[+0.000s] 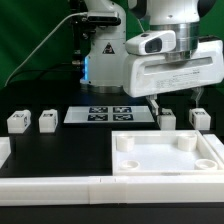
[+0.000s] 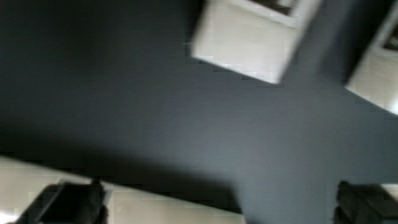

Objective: Assemble one leg

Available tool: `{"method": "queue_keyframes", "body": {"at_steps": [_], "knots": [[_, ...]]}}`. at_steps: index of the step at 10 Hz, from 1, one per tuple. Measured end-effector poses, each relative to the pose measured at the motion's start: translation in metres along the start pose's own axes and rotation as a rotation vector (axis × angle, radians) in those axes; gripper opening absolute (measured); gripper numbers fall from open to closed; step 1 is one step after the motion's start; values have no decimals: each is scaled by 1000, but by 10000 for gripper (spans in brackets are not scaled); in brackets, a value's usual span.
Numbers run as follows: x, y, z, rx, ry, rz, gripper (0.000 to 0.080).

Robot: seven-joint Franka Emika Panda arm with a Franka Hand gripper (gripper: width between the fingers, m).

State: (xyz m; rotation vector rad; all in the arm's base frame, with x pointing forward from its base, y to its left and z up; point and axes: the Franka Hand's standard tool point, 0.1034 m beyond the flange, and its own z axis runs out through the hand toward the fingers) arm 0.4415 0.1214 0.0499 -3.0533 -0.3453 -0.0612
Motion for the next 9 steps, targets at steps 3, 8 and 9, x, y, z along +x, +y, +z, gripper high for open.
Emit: {"method": "queue_keyframes", "body": {"at_steps": [3, 8, 9], "knots": [[3, -40, 2, 7, 2, 79, 649], [6, -54, 2, 3, -68, 42, 649], [2, -53, 1, -6, -156, 38, 649]]}}
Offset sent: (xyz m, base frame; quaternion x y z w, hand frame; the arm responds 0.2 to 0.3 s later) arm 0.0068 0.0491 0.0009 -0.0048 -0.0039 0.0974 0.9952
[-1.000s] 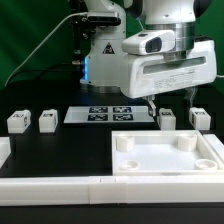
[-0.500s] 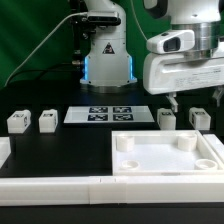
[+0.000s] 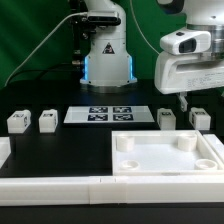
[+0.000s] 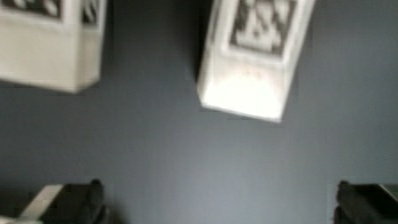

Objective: Assemble one leg

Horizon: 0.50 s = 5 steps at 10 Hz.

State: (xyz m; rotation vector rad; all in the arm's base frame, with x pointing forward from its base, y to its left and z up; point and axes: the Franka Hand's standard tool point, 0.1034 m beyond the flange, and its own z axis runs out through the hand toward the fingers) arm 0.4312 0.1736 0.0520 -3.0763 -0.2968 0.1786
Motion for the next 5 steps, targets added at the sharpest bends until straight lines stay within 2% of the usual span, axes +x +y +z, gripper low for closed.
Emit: {"method": "queue_keyframes", "body": {"at_steps": [1, 2, 3, 4, 5], "knots": [[1, 0, -1, -5, -61, 2, 649], [-6, 1, 1, -16, -185, 8, 649], [-5, -1, 2, -21, -286, 9, 649], [-1, -2, 4, -20, -321, 10, 649], [-10, -2, 6, -29, -436, 8, 649]]}}
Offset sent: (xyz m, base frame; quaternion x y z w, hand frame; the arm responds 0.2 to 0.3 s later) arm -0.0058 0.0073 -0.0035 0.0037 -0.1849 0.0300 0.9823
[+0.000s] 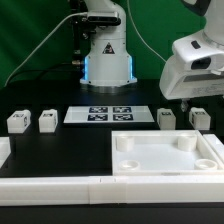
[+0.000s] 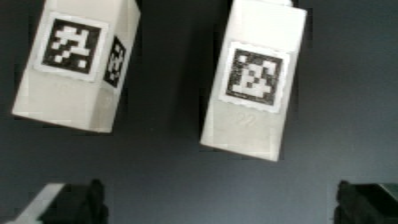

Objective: Assemble one leg

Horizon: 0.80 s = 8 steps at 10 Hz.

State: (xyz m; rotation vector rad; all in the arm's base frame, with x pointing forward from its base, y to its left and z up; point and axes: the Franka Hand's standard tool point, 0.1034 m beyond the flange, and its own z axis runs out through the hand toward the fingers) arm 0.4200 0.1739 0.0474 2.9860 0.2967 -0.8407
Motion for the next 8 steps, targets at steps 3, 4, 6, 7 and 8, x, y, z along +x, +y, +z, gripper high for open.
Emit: {"method": "queue_keyframes", "body": {"at_steps": [3, 4, 6, 7, 8], "knots": [[9, -3, 11, -1, -161, -1, 649], [9, -3, 10, -1, -156, 0, 649], [9, -3, 11, -1, -157, -1, 649], [9, -2, 12, -1, -160, 6, 649], [8, -2, 18, -5, -168, 41, 649]]}}
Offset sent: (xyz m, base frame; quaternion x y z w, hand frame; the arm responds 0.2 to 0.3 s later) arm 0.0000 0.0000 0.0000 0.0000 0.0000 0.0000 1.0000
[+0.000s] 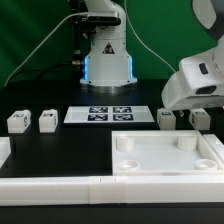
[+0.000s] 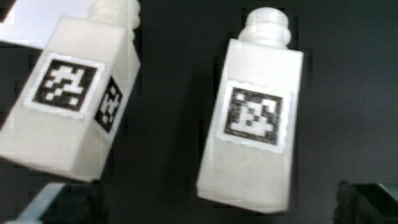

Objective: Assemble one leg

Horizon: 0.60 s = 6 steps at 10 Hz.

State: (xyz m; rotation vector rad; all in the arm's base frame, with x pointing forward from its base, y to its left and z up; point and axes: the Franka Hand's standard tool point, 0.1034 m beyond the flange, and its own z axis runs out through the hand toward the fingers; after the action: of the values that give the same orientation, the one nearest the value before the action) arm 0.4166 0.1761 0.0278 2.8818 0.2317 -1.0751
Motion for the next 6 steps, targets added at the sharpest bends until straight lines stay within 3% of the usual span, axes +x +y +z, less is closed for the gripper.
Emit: {"method": "queue_keyframes", "body": {"at_steps": [3, 6], "knots": [[-1, -8, 20, -9, -36, 17, 649], [-2, -8, 24, -13, -73, 16, 649]]}}
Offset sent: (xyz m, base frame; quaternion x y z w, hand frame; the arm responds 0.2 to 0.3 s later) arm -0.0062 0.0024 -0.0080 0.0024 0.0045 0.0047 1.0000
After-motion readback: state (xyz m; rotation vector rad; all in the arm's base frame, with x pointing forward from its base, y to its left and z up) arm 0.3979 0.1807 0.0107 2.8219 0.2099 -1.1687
